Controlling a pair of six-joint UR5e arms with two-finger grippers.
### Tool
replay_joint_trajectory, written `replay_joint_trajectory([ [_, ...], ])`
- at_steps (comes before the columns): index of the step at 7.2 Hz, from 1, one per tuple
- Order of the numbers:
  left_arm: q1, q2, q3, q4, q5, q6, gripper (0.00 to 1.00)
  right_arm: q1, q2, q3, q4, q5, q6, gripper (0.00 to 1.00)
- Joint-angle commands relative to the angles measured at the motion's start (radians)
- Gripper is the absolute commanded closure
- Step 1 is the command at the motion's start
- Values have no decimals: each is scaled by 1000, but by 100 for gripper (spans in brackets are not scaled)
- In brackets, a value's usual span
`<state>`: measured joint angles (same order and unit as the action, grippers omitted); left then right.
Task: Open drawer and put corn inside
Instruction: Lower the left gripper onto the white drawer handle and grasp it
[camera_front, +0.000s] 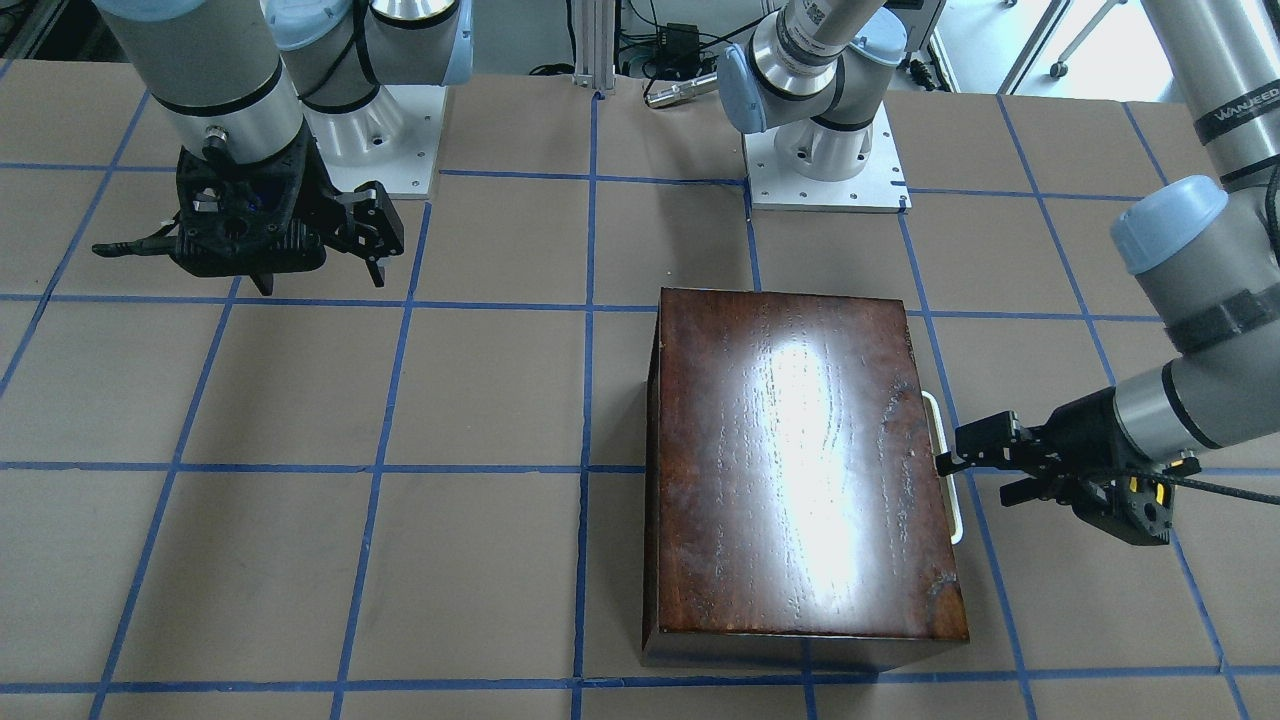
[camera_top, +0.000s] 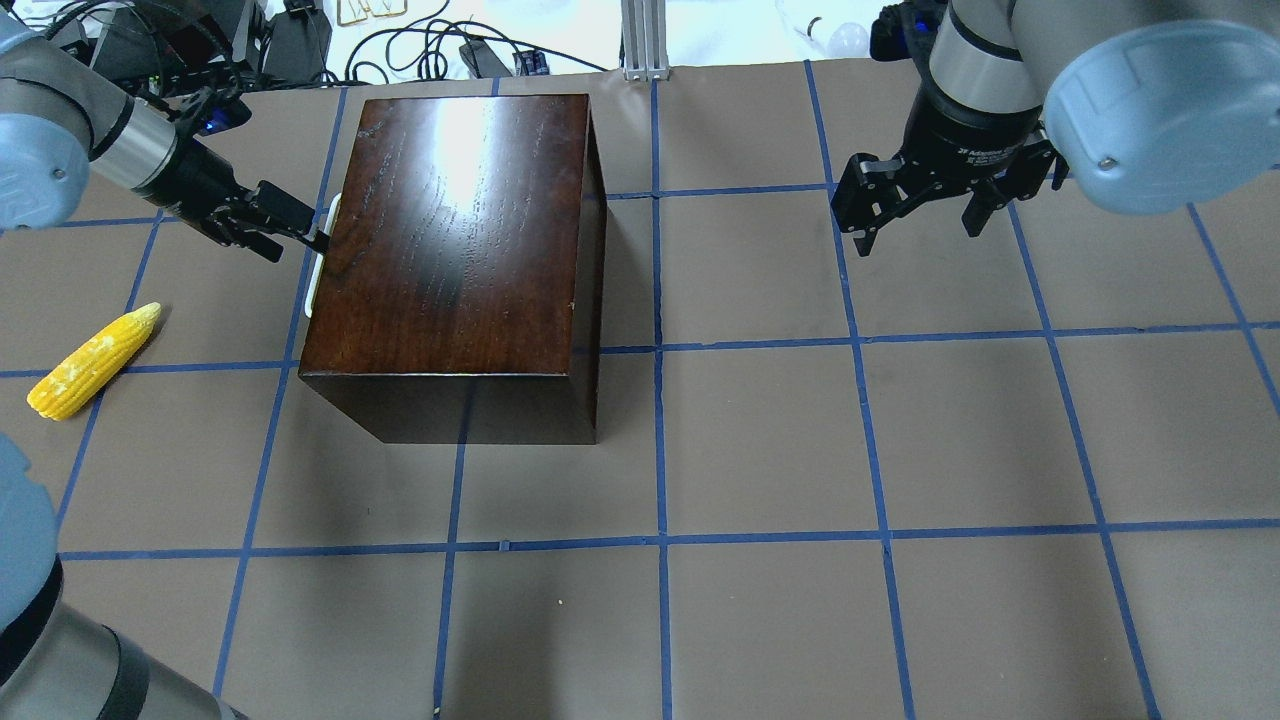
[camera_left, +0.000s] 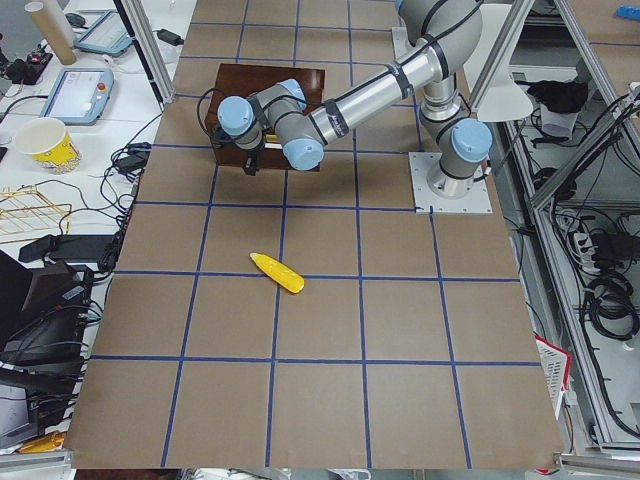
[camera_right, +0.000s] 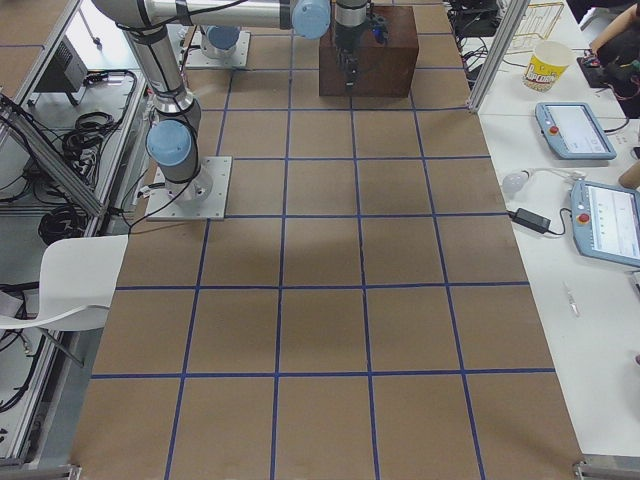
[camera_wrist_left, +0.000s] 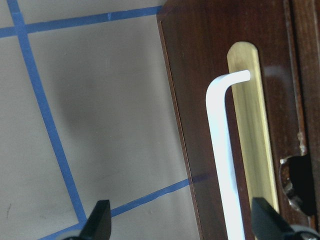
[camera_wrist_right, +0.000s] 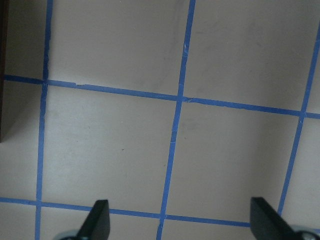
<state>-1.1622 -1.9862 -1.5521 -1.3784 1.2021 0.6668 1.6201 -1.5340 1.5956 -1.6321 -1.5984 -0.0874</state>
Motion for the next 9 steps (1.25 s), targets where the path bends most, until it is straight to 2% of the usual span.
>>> replay_joint_trajectory([
  [1,-4,-11,0,10,-13,-3,0,1,0,0,0,0,0,0],
  [5,-4,-28,1,13,-12,0,0,1,0,0,0,0,0,0],
  [7,-1,-29,3,74,-6,2,0,-2,0,0,0,0,0,0],
  [9,7,-29,12,73,-4,2,0,1,0,0,0,0,0,0],
])
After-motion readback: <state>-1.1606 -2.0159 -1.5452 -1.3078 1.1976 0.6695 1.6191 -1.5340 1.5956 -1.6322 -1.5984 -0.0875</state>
